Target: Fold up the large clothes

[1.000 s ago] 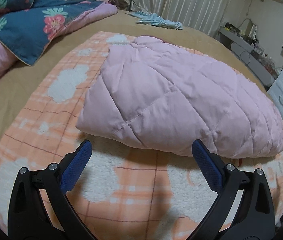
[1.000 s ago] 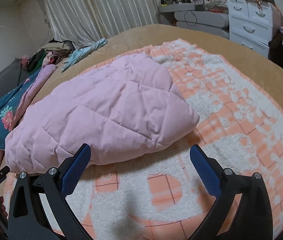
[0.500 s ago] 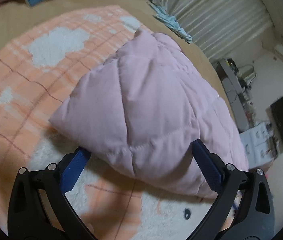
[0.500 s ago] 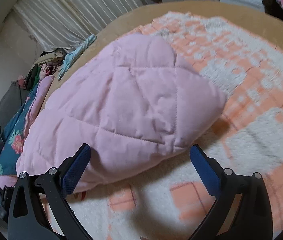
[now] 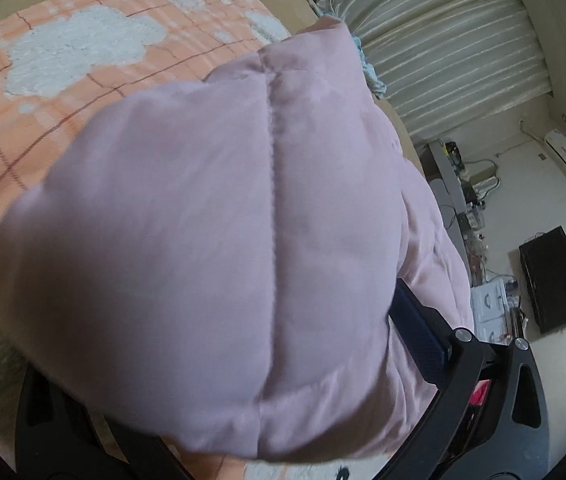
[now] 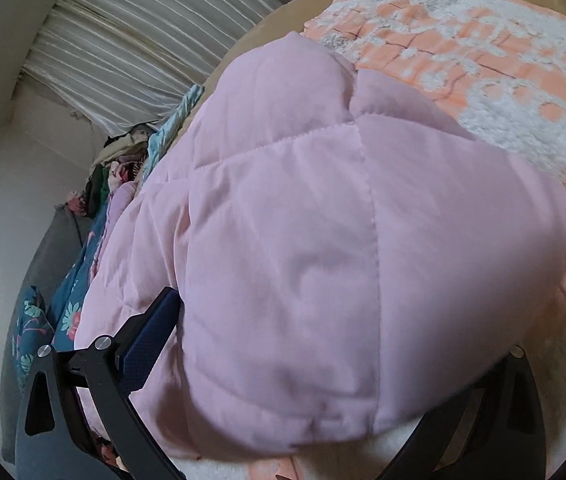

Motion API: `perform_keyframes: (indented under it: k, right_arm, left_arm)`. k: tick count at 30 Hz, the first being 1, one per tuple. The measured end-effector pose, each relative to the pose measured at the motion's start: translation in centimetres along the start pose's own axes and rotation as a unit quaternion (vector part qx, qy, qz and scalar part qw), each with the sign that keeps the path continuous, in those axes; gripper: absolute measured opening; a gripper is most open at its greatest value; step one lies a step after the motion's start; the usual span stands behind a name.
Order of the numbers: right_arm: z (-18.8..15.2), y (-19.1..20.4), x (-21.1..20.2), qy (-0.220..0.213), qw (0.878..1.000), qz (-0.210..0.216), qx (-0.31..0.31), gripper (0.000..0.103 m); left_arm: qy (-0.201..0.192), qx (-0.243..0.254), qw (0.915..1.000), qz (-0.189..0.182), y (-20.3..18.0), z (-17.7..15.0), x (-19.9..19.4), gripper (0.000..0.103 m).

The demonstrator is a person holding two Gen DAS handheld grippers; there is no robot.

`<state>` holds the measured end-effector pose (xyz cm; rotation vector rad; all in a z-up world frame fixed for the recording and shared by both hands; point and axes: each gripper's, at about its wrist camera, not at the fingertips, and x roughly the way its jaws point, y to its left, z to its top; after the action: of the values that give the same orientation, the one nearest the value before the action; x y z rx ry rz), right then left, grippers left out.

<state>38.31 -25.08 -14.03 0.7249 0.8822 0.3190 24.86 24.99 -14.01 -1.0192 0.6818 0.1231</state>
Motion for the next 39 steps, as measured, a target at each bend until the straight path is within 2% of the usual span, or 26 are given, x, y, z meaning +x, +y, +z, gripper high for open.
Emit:
perform_keyframes:
  k: [3,4,6,10,11,13,16,24,29,35,39]
  right_arm:
    - [0.0,0.3,0.1,-0.006,1.000,-0.001,-0.013,0.095]
    - [0.0,0.5,0.1,-0.009,1.000,0.001,-0.021,0.086]
    - [-0.1,1.0,-0.1,-0.013,0.999,0.005,-0.041,0.076]
    - [0.0,2.7,-0.1,-0.025,0.996,0.004,-0.087,0.053]
    - [0.0,3.4,-0.3,-0.030,0.993,-0.003,-0.110,0.050]
    - [-0.3,5.1,-0.5,-0.037,0.987,-0.024,-0.155,0.042]
    - [-0.6,7.4,-0.9,-0.043,0.973,-0.059,-0.218,0.037]
    - [-1.6,11.1,-2.2,-0.065,0.941,-0.106,-0.315,0.032]
    - [-2.4,13.0,-3.8,-0.087,0.922,-0.113,-0.359,0.030]
    - [-5.2,14.1,-8.4,-0.120,0.900,-0.104,-0.406,0.028]
    - [-6.9,13.7,-10.9,-0.119,0.894,-0.099,-0.421,0.028]
  left_arm:
    - [-0.007,0.013,0.9999,0.008,-0.6,-0.1,0.3,0.095]
    - [-0.007,0.019,0.9997,0.012,-0.9,-0.1,0.3,0.094]
    - [-0.008,0.032,0.9993,0.015,-1.6,-0.1,0.4,0.086]
    - [-0.017,0.068,0.9973,0.022,-3.0,0.1,0.2,0.058]
    - [-0.022,0.080,0.9962,0.027,-3.5,0.1,0.0,0.050]
    - [-0.034,0.108,0.9925,0.045,-4.7,-0.1,-0.4,0.043]
    - [-0.053,0.162,0.9828,0.070,-6.9,-0.5,-1.1,0.036]
    - [-0.076,0.206,0.9724,0.079,-9.7,-0.6,-2.5,0.030]
    - [-0.092,0.230,0.9665,0.069,-10.4,-1.0,-4.8,0.028]
    - [-0.095,0.254,0.9611,0.054,-11.0,-2.4,-8.2,0.028]
    - [-0.090,0.262,0.9593,0.055,-10.8,-3.5,-10.1,0.028]
